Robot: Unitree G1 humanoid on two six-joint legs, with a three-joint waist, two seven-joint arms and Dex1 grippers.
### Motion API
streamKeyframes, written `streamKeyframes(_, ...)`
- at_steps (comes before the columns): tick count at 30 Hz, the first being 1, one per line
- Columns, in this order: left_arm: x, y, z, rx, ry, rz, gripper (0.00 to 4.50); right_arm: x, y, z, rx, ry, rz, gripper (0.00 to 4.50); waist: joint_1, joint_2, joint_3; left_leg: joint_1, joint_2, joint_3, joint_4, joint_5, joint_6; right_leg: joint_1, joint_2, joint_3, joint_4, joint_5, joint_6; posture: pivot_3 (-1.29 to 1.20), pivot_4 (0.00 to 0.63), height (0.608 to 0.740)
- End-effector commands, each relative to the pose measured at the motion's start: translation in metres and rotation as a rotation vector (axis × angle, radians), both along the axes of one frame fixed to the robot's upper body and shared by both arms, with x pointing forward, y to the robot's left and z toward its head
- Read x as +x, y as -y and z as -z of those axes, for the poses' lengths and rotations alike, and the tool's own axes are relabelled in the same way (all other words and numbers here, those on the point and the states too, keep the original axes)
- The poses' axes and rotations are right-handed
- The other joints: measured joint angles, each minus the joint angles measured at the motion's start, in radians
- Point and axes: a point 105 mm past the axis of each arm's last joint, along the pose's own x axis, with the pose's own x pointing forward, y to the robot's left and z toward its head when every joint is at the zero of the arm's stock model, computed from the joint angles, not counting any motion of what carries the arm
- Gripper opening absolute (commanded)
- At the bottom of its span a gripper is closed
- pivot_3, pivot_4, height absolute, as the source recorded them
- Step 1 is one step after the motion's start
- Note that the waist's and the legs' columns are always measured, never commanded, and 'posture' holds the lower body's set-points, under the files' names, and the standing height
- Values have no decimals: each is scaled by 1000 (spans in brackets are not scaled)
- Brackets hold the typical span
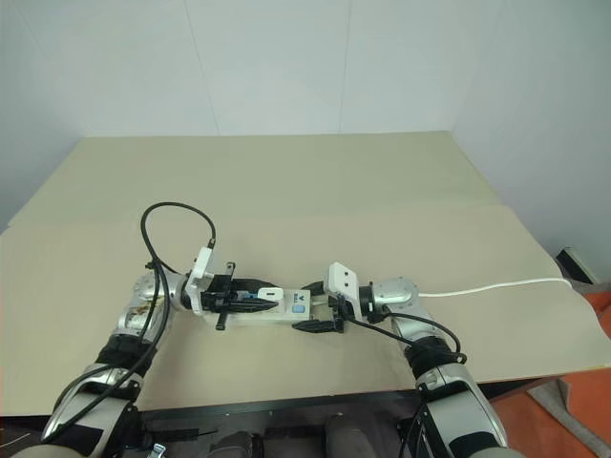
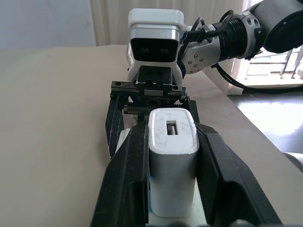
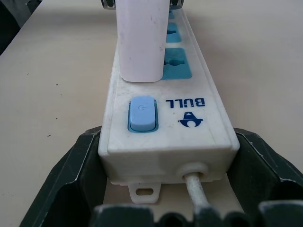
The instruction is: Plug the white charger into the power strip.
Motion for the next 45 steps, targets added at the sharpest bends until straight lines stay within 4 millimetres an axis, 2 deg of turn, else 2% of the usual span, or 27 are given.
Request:
streamKeyframes(1, -5, -10, 35, 105, -96, -49, 1009, -9, -4, 2, -6, 19, -49, 3398, 0, 0, 0, 0, 0, 0, 0, 0, 0, 0, 0, 0, 0, 0, 0, 0, 150, 740)
streamKeyframes(5, -6, -12, 38, 98, -111, -56, 1009, -8, -3, 2, -7, 21, -47, 3398, 1, 0, 0, 3, 0, 0, 0, 0, 0, 4, 0, 0, -1, 0, 0, 0, 150, 740)
streamKeyframes(14, -6, -14, 36, 85, -103, -54, 3978, -8, -5, 3, -7, 21, -46, 3398, -2, 2, -1, 11, 0, 0, -2, 0, 0, 10, 0, 1, -2, -2, -1, 0, 150, 740)
streamKeyframes(16, -5, -17, 31, 84, -87, -50, 4465, -8, -5, 3, -8, 20, -45, 3398, -2, 2, -1, 11, 0, 0, -2, 0, 0, 10, 0, 1, -2, -2, -1, 0, 150, 740)
streamKeyframes(21, -7, -30, 4, 60, -20, -27, 4465, -6, -5, 3, -13, 24, -40, 3398, -7, 2, -1, 10, 1, 1, -3, 0, 0, 9, 0, 0, -2, -2, -2, 0, 150, 740)
streamKeyframes(26, -12, -61, -37, 73, 61, -108, 4465, -5, -4, 2, -8, 40, -25, 3398, -4, 2, 0, 3, 2, 0, -4, 0, 0, 0, 0, 0, -1, -2, -3, 0, 150, 740)
streamKeyframes(30, -11, -96, -67, 51, 155, -272, 4465, -3, -3, 0, 13, -2, -6, 3398, -5, 2, 0, -1, 2, 1, -4, 0, 0, -4, 0, 0, -1, -2, -3, 0, 150, 740)
streamKeyframes(33, -15, -113, -71, 82, 172, -331, 4500, -3, -3, -3, 16, 5, -11, 4413, -4, 2, 1, -1, 3, 1, -4, 0, 0, -4, 0, -1, -1, -2, -3, 0, 150, 740)
streamKeyframes(37, -23, -124, -76, 86, 174, -377, 4500, -7, 3, -10, 35, 23, -25, 4464, 0, 2, 1, -4, 3, 1, -4, 0, 0, -6, -1, -2, -2, -3, -4, 0, 150, 740)
streamKeyframes(40, -32, -129, -75, 102, 173, -403, 4500, -7, 19, -20, 42, 118, 31, 4464, 8, 3, 2, -7, 3, 1, -4, 0, 0, -8, -2, -4, -3, -3, -4, 0, 150, 740)
streamKeyframes(45, -49, -141, -66, 178, 154, -437, 4500, -19, 68, -47, -5, 236, 94, 4464, 25, 4, 4, -11, 2, 2, -5, 0, 0, -11, -5, -4, -5, -3, -4, 0, 150, 740)
